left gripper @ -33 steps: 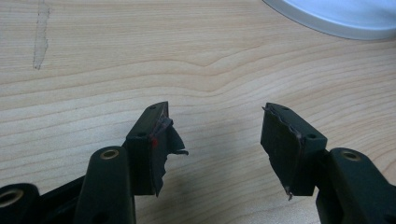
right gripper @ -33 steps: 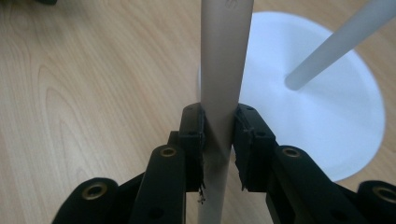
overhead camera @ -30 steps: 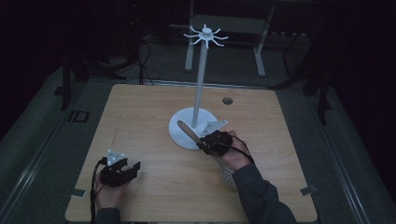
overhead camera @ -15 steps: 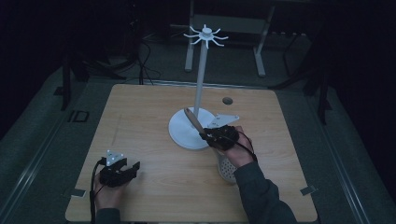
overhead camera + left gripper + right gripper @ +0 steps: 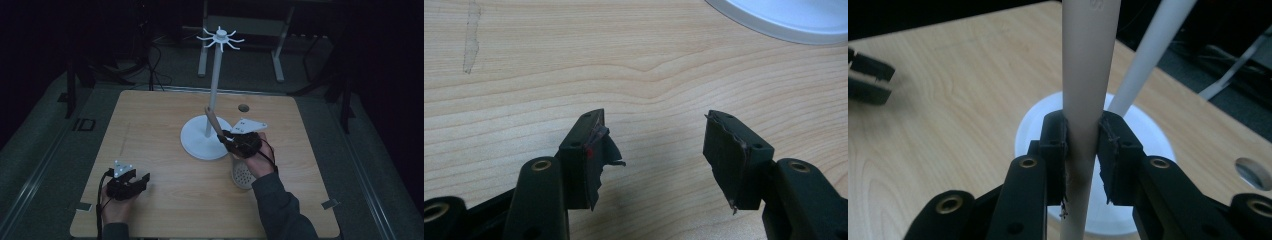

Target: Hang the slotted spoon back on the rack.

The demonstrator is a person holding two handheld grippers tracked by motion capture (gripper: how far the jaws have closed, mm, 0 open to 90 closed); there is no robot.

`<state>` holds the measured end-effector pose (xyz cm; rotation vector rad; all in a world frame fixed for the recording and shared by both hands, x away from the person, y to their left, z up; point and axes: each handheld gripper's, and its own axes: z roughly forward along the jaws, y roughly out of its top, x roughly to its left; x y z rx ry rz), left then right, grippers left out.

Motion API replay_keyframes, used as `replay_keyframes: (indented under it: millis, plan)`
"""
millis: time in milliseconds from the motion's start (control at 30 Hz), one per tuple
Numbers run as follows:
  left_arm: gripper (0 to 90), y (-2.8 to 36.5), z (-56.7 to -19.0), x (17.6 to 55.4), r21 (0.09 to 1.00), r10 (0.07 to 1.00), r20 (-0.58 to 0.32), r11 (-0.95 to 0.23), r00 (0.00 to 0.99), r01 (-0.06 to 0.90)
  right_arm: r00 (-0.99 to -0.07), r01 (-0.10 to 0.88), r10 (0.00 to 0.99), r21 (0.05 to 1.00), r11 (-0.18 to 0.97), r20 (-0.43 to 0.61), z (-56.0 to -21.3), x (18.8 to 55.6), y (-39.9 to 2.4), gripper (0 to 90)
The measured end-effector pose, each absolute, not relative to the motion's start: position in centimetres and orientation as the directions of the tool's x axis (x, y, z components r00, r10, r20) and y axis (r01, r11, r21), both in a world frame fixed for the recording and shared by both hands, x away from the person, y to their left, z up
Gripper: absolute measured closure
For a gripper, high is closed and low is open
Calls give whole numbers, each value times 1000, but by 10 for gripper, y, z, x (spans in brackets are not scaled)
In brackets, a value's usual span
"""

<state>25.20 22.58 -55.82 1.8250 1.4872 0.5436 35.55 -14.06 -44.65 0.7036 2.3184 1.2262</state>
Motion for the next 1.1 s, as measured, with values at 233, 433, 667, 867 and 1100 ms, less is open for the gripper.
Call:
replay_keyframes:
  millis: [233,433,667,867,1100]
  plan:
    - [429,226,-558,252,744,962,-111,-85,249,663,-750,221,652,884,411,-115,-438,358,-149,741]
    - [428,226,-558,252,744,962,-113,-83,248,663,-744,206,660,904,375,-104,-433,360,-153,740]
    - [428,226,-558,252,745,962,-114,-83,248,662,-741,183,665,927,327,-89,-430,361,-158,741]
    - [429,226,-558,252,745,962,-114,-82,247,662,-725,135,680,947,291,-106,-426,357,-162,742]
    - [428,226,-558,252,744,962,-113,-84,248,663,-716,110,689,958,266,-109,-421,355,-165,742]
